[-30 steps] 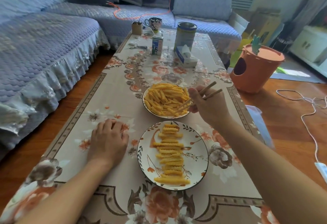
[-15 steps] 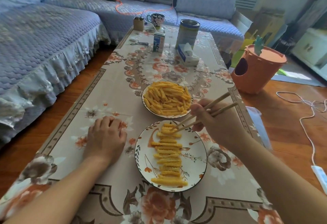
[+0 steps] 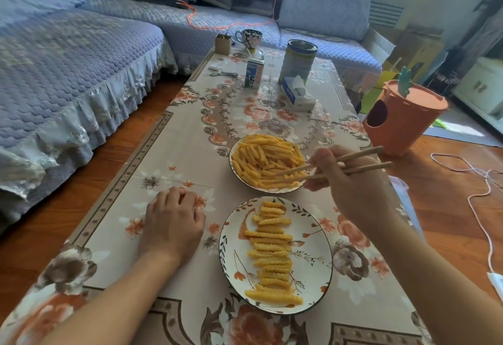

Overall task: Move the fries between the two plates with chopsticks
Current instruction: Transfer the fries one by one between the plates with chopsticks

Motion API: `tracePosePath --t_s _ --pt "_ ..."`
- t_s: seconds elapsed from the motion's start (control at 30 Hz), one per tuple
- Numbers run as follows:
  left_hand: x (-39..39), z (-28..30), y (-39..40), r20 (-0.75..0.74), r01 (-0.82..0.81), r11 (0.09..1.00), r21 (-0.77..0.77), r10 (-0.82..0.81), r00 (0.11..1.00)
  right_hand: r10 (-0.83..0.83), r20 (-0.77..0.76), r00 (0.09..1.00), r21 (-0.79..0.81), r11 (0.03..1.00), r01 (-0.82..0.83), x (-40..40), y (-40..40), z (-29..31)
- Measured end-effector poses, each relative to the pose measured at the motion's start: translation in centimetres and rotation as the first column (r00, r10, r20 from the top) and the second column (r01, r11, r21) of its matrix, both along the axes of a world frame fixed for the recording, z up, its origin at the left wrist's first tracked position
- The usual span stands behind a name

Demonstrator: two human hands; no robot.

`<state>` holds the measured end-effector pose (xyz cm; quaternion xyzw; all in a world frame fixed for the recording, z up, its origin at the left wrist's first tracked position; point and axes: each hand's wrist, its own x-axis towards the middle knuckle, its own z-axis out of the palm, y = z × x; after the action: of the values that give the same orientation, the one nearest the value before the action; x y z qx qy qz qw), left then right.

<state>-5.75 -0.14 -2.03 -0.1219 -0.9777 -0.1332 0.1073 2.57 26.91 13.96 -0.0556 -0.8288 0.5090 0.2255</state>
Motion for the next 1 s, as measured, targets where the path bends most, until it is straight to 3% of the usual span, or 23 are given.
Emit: tracePosePath --t_s 0.1,0.3,0.5,0.73,1.0 --pt "-0.1 -0.1 -0.1 -0.004 -0.001 1.0 0.003 0.001 1.0 0.019 0.003 1.0 -0.042 0.999 -0.019 -3.0 -1.1 -1.2" --pt "-0.3 -0.2 0.0 -0.001 0.002 1.0 -0.002 -0.002 1.0 0.014 0.022 1.0 0.093 0.996 -0.016 -5.1 -1.6 -2.8" --pt "-0.2 -0.2 -0.1 -0.003 -0.003 1.0 -0.005 0.003 1.0 -0.037 0.022 0.999 0.028 0.999 0.037 -5.1 -1.2 -3.1" --pt "-0.3 0.0 -0.2 0.012 -0.005 1.0 0.016 0.005 1.0 -0.12 -0.002 0.993 -0.189 0.975 0.118 -3.0 -0.2 -1.4" --pt "-0.1 -0.2 0.0 0.001 -0.006 1.0 0.014 0.006 1.0 -0.275 0.112 0.955 -0.234 0.927 0.294 4.4 3.6 -1.8"
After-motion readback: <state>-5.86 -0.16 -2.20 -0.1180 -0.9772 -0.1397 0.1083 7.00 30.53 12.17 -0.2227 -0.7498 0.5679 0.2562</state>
